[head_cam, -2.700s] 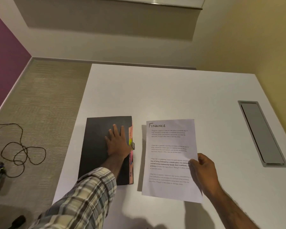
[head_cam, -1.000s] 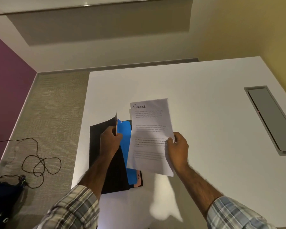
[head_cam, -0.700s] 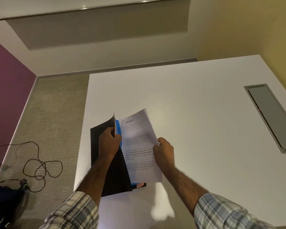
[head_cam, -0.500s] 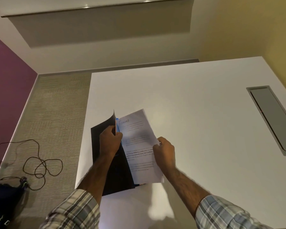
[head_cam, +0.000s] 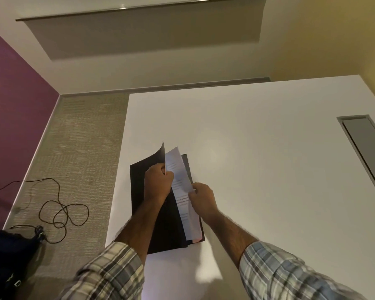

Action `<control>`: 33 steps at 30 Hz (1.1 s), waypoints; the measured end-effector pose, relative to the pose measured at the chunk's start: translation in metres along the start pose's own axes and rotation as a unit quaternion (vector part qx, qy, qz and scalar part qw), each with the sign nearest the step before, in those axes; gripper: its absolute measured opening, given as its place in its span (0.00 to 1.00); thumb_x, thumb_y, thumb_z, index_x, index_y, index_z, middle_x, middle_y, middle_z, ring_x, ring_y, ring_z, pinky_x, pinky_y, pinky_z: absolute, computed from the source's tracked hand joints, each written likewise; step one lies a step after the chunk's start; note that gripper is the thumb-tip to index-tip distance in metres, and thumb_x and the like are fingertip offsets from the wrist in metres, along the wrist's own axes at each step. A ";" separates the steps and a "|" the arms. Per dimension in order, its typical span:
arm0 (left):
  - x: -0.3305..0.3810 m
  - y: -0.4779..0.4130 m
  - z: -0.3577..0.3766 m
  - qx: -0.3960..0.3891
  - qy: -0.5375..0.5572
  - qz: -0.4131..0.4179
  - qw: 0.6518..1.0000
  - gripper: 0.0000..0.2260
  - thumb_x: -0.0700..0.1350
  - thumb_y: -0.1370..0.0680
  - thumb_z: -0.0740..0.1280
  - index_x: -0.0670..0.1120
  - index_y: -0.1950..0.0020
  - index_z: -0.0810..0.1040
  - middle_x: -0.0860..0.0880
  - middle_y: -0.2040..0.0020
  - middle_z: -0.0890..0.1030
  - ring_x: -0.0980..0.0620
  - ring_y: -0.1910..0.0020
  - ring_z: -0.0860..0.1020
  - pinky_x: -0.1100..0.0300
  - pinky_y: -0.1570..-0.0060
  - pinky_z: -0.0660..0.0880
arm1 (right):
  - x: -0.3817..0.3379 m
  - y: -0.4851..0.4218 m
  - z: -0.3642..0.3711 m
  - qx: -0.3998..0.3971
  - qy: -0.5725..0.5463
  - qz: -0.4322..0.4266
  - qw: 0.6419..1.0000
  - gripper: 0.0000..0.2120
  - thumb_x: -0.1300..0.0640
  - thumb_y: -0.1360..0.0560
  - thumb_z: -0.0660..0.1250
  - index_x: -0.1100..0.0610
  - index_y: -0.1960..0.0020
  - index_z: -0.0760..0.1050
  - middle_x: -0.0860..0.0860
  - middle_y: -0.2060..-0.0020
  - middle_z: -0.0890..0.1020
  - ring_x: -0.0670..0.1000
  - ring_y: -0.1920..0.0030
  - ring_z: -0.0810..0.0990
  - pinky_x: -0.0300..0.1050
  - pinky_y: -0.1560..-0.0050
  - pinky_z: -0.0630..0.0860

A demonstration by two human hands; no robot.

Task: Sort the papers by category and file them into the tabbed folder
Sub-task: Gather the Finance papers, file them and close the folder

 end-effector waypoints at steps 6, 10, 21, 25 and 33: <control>0.009 0.002 0.012 0.012 -0.025 -0.010 1.000 0.08 0.42 0.19 0.69 0.39 0.44 0.81 0.41 0.41 0.84 0.44 0.46 0.85 0.53 0.50 0.84 | -0.003 -0.006 0.025 -0.017 0.020 -0.004 1.000 0.08 0.65 0.23 0.63 0.62 0.61 0.76 0.53 0.65 0.77 0.55 0.59 0.80 0.56 0.49 0.81; 0.013 0.004 0.018 0.009 -0.038 -0.020 0.999 0.08 0.42 0.19 0.68 0.38 0.46 0.82 0.40 0.46 0.85 0.46 0.49 0.85 0.61 0.57 0.80 | 0.005 -0.011 0.032 -0.015 0.015 0.006 1.000 0.09 0.64 0.20 0.62 0.64 0.56 0.79 0.57 0.61 0.80 0.51 0.58 0.77 0.47 0.54 0.78; 0.015 -0.002 0.052 0.015 -0.032 -0.034 0.999 0.06 0.42 0.21 0.71 0.42 0.50 0.75 0.46 0.53 0.78 0.50 0.55 0.82 0.64 0.63 0.78 | 0.036 0.003 -0.003 0.041 0.041 0.007 0.998 0.10 0.51 0.18 0.61 0.53 0.48 0.79 0.47 0.53 0.83 0.47 0.55 0.81 0.47 0.49 0.79; 0.018 -0.003 0.073 -0.002 -0.069 -0.035 0.997 0.09 0.44 0.21 0.71 0.42 0.46 0.74 0.45 0.50 0.77 0.49 0.54 0.82 0.57 0.59 0.83 | 0.061 0.015 -0.026 0.061 0.087 0.009 0.994 0.14 0.52 0.17 0.61 0.53 0.34 0.76 0.49 0.39 0.83 0.50 0.48 0.82 0.44 0.48 0.77; 0.012 -0.003 0.092 -0.059 -0.126 -0.009 0.990 0.17 0.50 0.21 0.68 0.41 0.37 0.75 0.42 0.40 0.76 0.43 0.45 0.81 0.48 0.47 0.81 | 0.073 0.016 -0.031 0.022 0.124 0.005 0.992 0.18 0.51 0.19 0.66 0.51 0.30 0.74 0.50 0.33 0.79 0.51 0.37 0.79 0.48 0.36 0.77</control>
Point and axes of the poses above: each hand's wrist, its own y-axis away from the middle knuckle, its own z-axis out of the palm, x = y × z, the point moved 1 cm from there along -y, towards the middle knuckle
